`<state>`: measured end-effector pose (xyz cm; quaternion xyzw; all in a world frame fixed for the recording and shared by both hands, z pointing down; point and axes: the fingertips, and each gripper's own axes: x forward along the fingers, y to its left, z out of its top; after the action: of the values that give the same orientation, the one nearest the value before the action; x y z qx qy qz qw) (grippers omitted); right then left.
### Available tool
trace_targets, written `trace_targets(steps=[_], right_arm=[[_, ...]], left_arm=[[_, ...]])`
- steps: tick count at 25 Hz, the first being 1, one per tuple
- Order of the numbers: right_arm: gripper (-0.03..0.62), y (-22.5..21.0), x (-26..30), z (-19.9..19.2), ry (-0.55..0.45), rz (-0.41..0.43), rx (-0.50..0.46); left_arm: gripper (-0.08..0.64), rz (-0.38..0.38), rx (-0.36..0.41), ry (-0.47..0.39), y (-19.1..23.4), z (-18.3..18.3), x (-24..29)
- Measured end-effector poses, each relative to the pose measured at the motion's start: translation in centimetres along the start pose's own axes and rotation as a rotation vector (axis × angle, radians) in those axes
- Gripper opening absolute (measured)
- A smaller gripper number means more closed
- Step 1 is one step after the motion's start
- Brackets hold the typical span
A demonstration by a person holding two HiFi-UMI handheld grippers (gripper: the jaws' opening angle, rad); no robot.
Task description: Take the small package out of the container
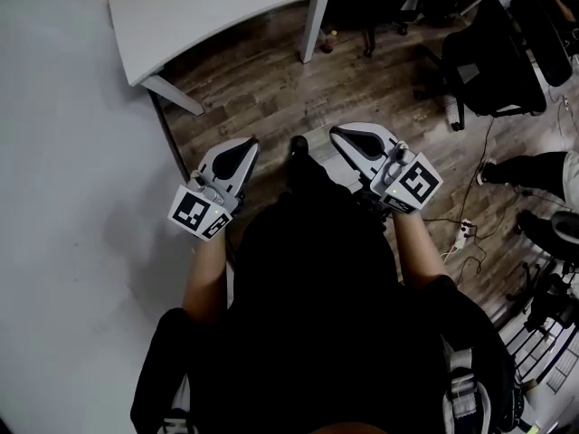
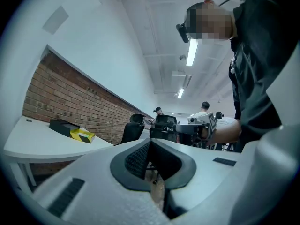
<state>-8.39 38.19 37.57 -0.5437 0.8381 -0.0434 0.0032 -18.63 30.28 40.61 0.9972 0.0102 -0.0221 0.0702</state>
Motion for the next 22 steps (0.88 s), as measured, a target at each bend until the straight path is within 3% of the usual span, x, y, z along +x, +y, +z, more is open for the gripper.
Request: trace_targets(steps=[8,22], right_arm=[[0.005,-4.5,6.5,0.2,-0.023,0.067,0.011],[0.005,-17.0,14.6,2.3,-0.051,0.122,0.056]], left_arm=[[0.015,0.071,-0.006,0.024,6.5,0.1,0.3],[0.015,0.111,0.003,0.072,18.3,3.5,8.6]])
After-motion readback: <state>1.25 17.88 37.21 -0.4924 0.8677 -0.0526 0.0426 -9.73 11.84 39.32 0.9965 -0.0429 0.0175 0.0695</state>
